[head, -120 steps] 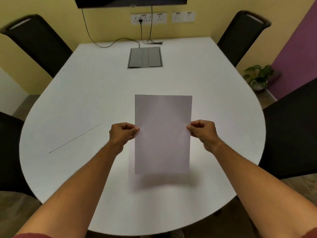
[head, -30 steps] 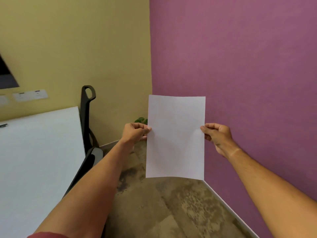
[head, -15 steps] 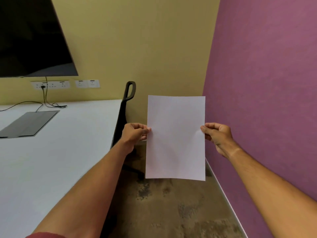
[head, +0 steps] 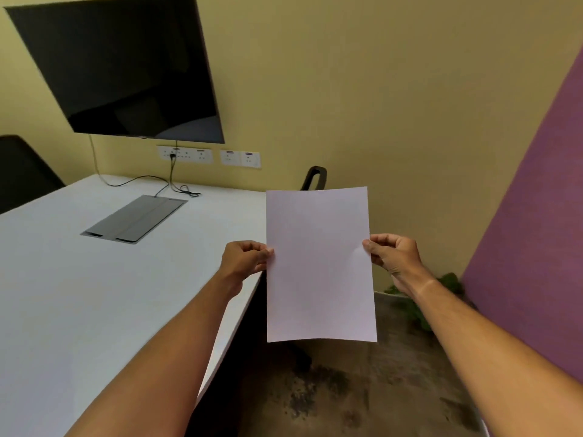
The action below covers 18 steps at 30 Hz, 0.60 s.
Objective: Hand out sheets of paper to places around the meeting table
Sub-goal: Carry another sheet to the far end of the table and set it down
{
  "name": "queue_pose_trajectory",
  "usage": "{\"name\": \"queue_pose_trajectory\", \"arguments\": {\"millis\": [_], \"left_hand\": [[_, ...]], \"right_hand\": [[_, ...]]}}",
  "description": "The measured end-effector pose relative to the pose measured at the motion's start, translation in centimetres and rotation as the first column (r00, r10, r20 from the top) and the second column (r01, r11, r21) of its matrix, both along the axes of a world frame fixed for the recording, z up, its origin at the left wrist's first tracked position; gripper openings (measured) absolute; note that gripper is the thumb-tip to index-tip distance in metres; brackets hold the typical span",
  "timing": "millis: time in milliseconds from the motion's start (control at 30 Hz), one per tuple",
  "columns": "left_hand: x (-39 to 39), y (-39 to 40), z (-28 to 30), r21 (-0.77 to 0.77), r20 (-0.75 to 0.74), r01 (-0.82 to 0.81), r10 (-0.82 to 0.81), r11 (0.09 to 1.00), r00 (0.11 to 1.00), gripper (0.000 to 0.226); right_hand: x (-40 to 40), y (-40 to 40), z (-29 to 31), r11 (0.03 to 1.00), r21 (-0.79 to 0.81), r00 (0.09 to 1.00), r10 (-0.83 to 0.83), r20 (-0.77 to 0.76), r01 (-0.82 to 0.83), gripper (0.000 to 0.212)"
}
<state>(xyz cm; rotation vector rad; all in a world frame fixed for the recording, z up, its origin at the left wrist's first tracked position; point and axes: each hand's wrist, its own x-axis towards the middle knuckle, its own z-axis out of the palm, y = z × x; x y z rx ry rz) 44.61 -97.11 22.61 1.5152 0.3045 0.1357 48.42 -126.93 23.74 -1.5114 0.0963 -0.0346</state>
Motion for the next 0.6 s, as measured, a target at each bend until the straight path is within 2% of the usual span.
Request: {"name": "queue_pose_trajectory", "arguments": {"millis": [200, 400, 533, 600], "left_hand": [[3.1, 4.7, -1.0, 0.005, -0.007, -0.264, 0.264, 0.964, 0.964, 0.010], [3.7, 9.1, -0.8, -0.003, -0.030, -0.516, 0.516, 0.856, 0.856, 0.013], [3.5, 11.6, -0.7, -0.012, -0.033, -0.627, 0.626, 0.779, 0.779, 0.011], [3.5, 13.1, -0.9, -0.007, -0.045, -0.669, 0.668, 0.743, 0.743, 0.009]], "right_hand": [[10.5, 7.0, -0.8, 0.965, -0.033, 0.966, 0.260, 0.012, -0.259, 0.006], [17.6, 15.3, -0.2, 0.869, -0.009, 0.869, 0.495, -0.005, -0.495, 0.007], [20.9, 20.7, -0.4, 0.788, -0.021, 0.788, 0.615, -0.014, -0.615, 0.015], [22.1, 23.4, -0.6, 0.747, -0.024, 0.747, 0.665, -0.016, -0.665, 0.012]]}}
